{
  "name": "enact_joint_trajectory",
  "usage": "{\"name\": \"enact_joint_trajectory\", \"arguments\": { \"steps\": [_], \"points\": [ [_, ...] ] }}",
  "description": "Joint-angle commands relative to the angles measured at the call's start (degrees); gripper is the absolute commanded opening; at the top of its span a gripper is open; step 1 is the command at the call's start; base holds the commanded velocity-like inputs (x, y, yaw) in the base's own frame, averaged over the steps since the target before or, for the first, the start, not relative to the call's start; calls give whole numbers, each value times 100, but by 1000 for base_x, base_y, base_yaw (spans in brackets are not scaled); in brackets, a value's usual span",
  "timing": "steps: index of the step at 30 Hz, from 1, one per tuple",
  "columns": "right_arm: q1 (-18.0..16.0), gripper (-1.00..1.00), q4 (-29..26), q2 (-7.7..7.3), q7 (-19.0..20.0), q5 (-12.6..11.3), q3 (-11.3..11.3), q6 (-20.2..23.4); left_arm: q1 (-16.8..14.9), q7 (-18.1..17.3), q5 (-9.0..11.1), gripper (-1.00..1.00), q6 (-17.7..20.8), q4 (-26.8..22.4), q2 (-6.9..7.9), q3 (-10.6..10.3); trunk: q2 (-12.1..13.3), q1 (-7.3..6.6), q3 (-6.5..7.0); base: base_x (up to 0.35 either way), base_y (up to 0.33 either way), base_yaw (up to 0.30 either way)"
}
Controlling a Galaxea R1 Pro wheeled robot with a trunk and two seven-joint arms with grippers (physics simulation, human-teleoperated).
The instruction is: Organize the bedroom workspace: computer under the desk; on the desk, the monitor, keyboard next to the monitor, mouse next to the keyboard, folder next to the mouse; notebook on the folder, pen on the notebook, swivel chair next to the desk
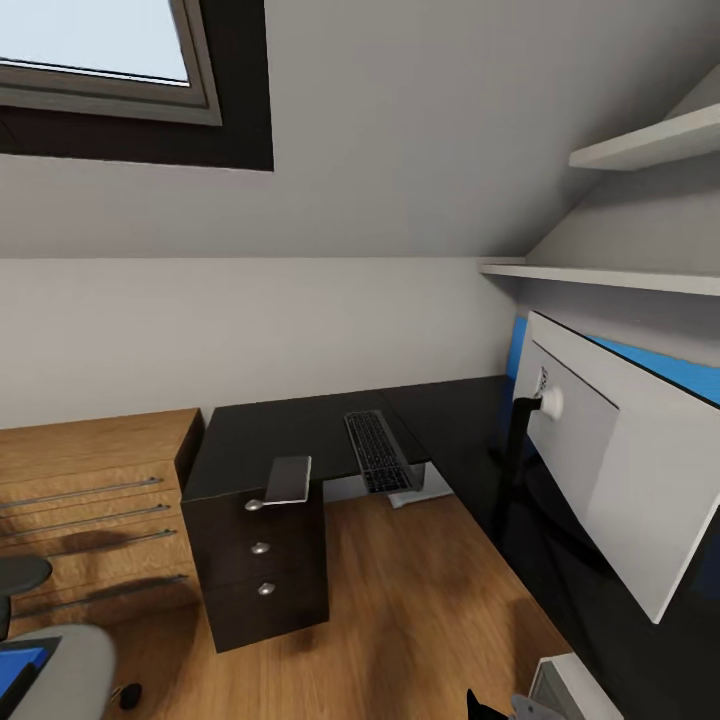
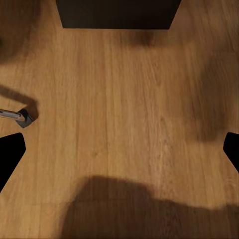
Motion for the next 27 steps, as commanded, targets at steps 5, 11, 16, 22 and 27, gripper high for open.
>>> {"name": "enact_joint_trajectory", "arguments": {
  "steps": [5, 11, 16, 22, 27],
  "points": [
    [-5, 100, 9, 4, 28, 18, -49, -22, 1, 0, 15, 100, -10, -6, -6, 10, -3, 0, -5, 0, 0, -4],
    [-5, 100, 9, 6, 31, 21, -50, -22, 1, 0, 15, 100, -5, -6, -5, 7, -3, 0, -5, 80, 0, -1],
    [-5, 100, 9, 1, 35, 26, -49, -22, 1, -1, 11, 100, -5, 2, -10, 2, -3, 0, -5, 281, 0, 0],
    [-5, 100, 9, -2, 35, 26, -49, -22, 1, -1, 3, 100, -11, 155, -10, -6, -3, 0, -5, 236, 0, 0],
    [-5, 100, 9, -2, 33, 27, -49, -22, 1, -1, -1, 100, -19, 214, -10, -6, -3, 0, -5, 52, 0, -7]
  ]
}}
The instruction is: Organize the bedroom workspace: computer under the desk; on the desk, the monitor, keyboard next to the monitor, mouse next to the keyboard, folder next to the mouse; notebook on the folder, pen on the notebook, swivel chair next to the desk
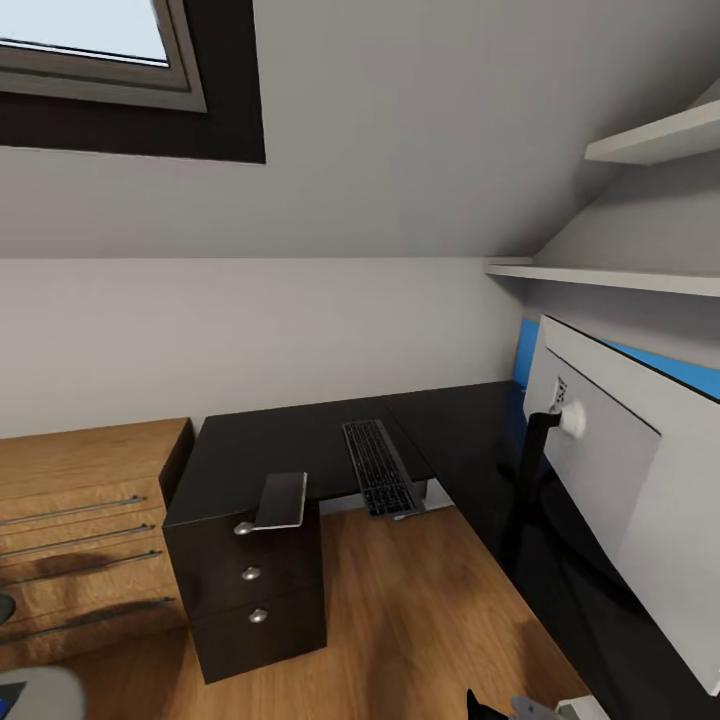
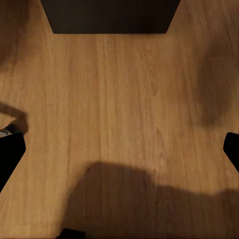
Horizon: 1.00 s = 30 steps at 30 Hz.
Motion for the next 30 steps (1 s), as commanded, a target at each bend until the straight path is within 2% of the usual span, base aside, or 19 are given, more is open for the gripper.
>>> {"name": "enact_joint_trajectory", "arguments": {
  "steps": [1, 12, 23, 30],
  "points": [
    [-5, 100, 9, 1, 28, 18, -49, -22, 2, 2, 13, 100, -9, -4, -4, 13, -3, 1, -5, 21, 0, -55],
    [-5, 100, 9, 38, 28, 18, -49, -22, 2, 2, 20, 100, -17, 10, -4, 18, -3, 1, -5, 5, 0, -150],
    [-5, 100, 9, 51, 24, 18, -49, -16, 2, 2, 21, 100, -18, 11, -4, 18, -3, 1, -5, 15, 5, -22],
    [-5, 100, 9, 51, 27, 18, -49, -16, 2, 2, 21, 100, -18, 11, -4, 19, -3, 1, -5, 197, 79, -2]
  ]
}}
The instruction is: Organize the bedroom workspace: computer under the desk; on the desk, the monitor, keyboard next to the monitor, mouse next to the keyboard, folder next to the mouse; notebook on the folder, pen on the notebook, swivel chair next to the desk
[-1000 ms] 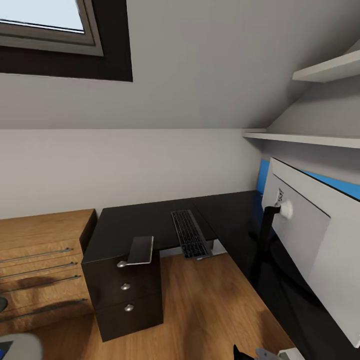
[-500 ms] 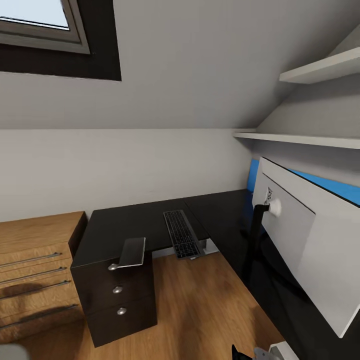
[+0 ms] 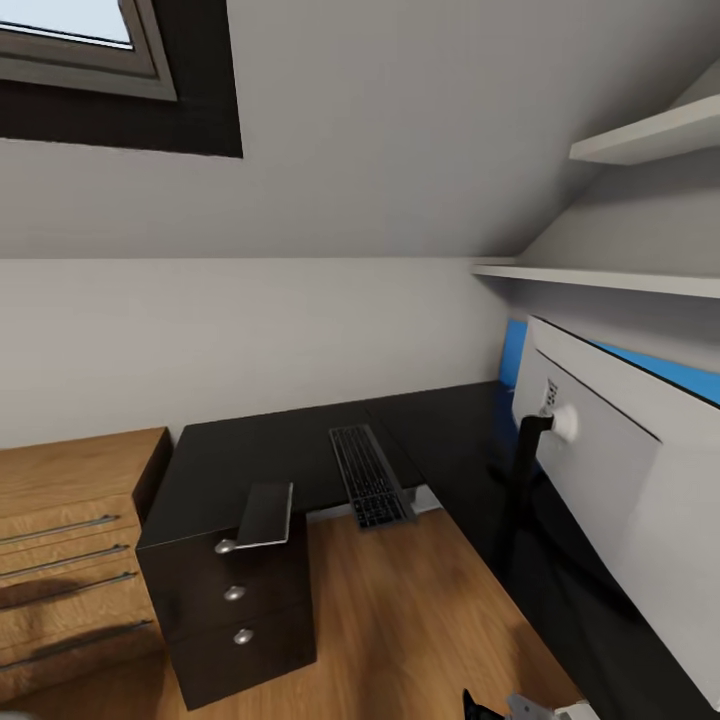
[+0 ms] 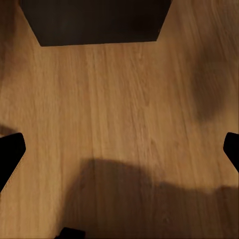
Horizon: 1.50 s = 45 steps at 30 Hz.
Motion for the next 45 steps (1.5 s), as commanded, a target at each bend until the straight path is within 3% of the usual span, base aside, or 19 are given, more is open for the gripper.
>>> {"name": "enact_joint_trajectory", "arguments": {
  "steps": [1, 21, 45],
  "points": [
    [-5, 100, 9, -1, 27, 18, -49, -22, 1, 2, 14, 100, -9, -6, -4, 10, -3, 3, -5, 266, 105, -1],
    [-5, 100, 9, 0, 28, 18, -49, -26, 1, 2, 21, 100, -9, -6, -7, 10, -3, 3, -4, 258, 173, -7],
    [-5, 100, 9, -1, 21, 18, -49, -21, 1, 2, 16, 100, -9, -2, -17, 10, -3, 3, 8, 11, 7, -33]
  ]
}}
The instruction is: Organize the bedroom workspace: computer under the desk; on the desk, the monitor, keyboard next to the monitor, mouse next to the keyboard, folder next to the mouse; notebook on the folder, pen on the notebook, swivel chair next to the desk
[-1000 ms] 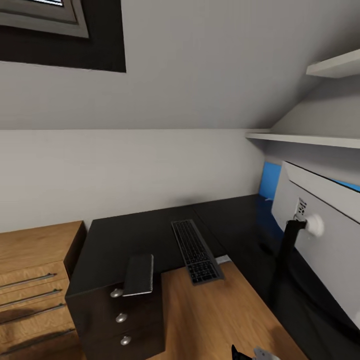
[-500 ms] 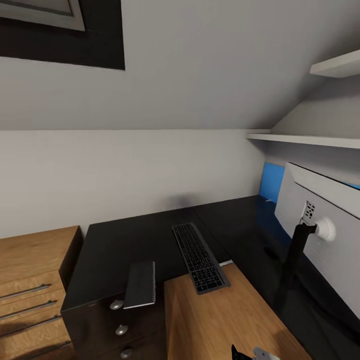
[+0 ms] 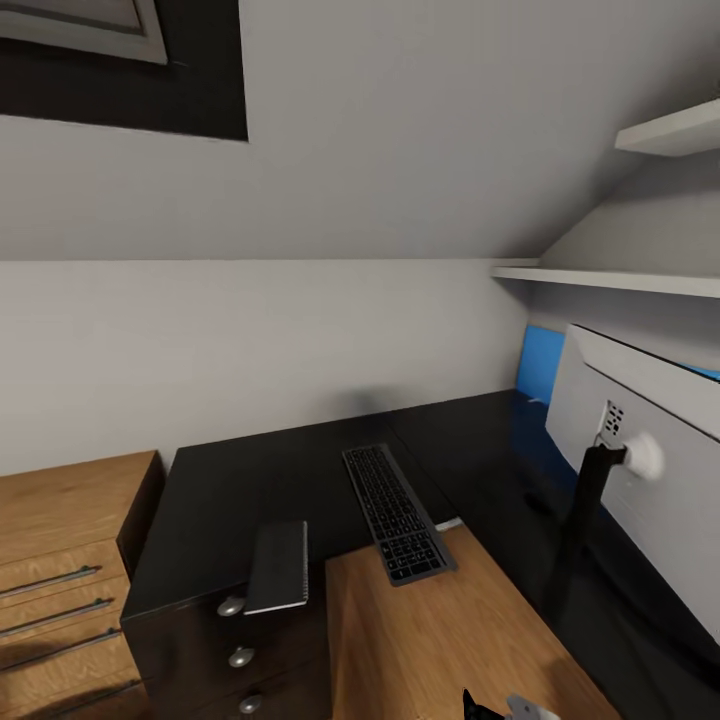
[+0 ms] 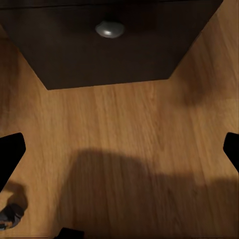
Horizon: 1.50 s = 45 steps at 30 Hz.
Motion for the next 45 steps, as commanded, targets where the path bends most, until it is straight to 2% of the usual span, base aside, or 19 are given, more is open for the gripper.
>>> {"name": "enact_joint_trajectory", "arguments": {
  "steps": [1, 15, 45],
  "points": [
    [-4, 100, 9, -1, 27, 18, -49, -22, 2, 2, 14, 100, -8, -9, -5, 12, -3, -1, -5, -128, -123, -1],
    [-4, 100, 9, -1, 27, 19, -49, -22, 2, 2, 14, 100, -8, -4, -9, 12, -3, -1, -5, -160, -171, 0],
    [-4, 100, 9, -32, 29, 27, -49, -13, 2, 2, 20, 100, -8, 1, 9, 18, -3, -1, -5, -7, -9, 0]
  ]
}}
